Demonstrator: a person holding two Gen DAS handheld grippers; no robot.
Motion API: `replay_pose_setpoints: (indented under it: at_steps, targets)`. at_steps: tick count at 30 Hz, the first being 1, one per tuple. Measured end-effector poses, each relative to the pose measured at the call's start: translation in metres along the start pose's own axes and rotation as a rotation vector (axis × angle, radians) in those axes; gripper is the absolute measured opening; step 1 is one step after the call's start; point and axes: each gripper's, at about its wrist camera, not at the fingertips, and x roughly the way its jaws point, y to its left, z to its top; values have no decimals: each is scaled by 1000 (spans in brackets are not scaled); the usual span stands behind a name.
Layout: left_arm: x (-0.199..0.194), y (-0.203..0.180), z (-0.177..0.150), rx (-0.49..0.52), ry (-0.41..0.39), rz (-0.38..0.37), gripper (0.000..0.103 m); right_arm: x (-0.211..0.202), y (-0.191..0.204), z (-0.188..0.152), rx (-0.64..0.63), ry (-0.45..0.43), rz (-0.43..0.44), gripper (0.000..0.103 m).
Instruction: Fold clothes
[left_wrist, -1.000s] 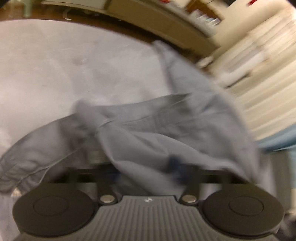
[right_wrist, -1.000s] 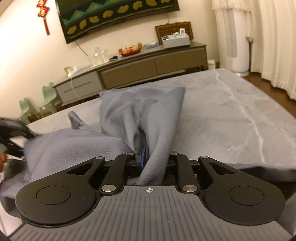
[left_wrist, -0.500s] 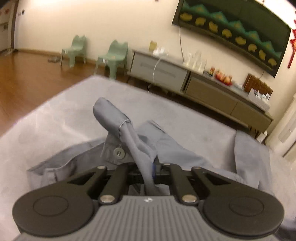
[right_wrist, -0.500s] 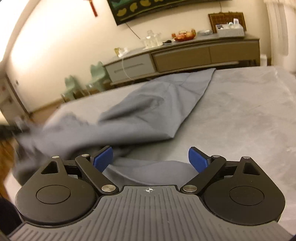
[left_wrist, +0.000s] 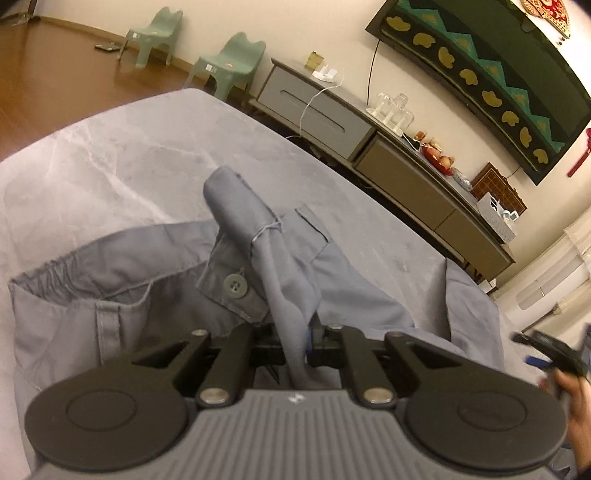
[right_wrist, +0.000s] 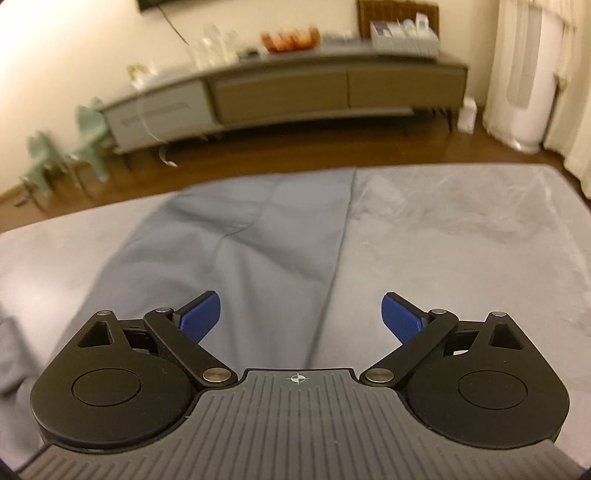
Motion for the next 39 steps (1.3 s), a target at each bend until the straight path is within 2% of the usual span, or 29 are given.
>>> replay_pose_setpoints:
  at_steps: [4, 5, 6, 8, 9, 10, 14, 16, 19, 22, 24, 26, 28, 31, 32, 33, 34, 35, 37, 38, 39]
  targets:
    - [1, -6, 1, 10, -5, -4, 10, 44, 0, 15, 64, 14, -52, 91]
    - [1, -6, 2, 6, -4, -9, 10, 51, -1, 17, 81, 23, -53, 82]
    - [1, -6, 2, 2, -2, -13, 11, 58, -2, 17, 98, 34, -48, 64]
    - [0, -6, 1, -2, -2, -13, 12, 65, 5, 16, 90, 32, -34, 42]
    - [0, -7, 0, -2, -2, -10, 12, 67, 11, 16, 60, 23, -37, 19]
    - [0, -8, 0, -2, -2, -6, 12, 68, 16, 16, 40, 24, -30, 0]
    - [1, -6, 1, -12, -5, 6, 12, 45, 24, 15, 39, -51, 42, 0]
    - [0, -3, 0, -27, -4, 4, 12, 6, 21, 17, 53, -137, 116, 0]
    - [-2, 1, 0, -57, 7, -9, 12, -76, 15, 14, 37, -293, 185, 0]
    - [-5, 4, 0, -74, 6, -14, 12, -181, 10, -13, -56, -530, 90, 0]
    - [-7, 4, -1, -76, -1, -9, 13, -239, 8, -41, -122, -662, -50, 0]
    - [-8, 2, -2, -69, -11, 3, 13, -272, -1, -67, -125, -713, -175, 0]
    - [-9, 0, -3, -55, -31, 30, 13, -274, -15, -82, -101, -687, -267, 0]
    - [-12, -1, -5, -46, -64, 72, 13, -215, -54, -84, -58, -466, -360, 1]
    - [-12, -1, -5, -45, -64, 76, 13, -195, -71, -87, -15, -372, -347, 6]
    - [-13, 0, -6, -43, -58, 65, 14, -174, -90, -91, 42, -270, -312, 18]
    - [-13, 0, -7, -40, -49, 45, 14, -154, -109, -95, 98, -168, -276, 23]
    - [-14, -2, -8, -29, -40, 24, 19, -147, -125, -103, 169, -126, -220, 33]
    - [-22, -6, -9, 2, -36, -22, 29, -152, -149, -123, 289, -133, -112, 44]
    - [-30, -8, -8, 16, -49, -51, 36, -161, -157, -132, 312, -166, -84, 57]
    - [-39, -11, -7, 29, -64, -85, 37, -170, -164, -139, 313, -199, -76, 67]
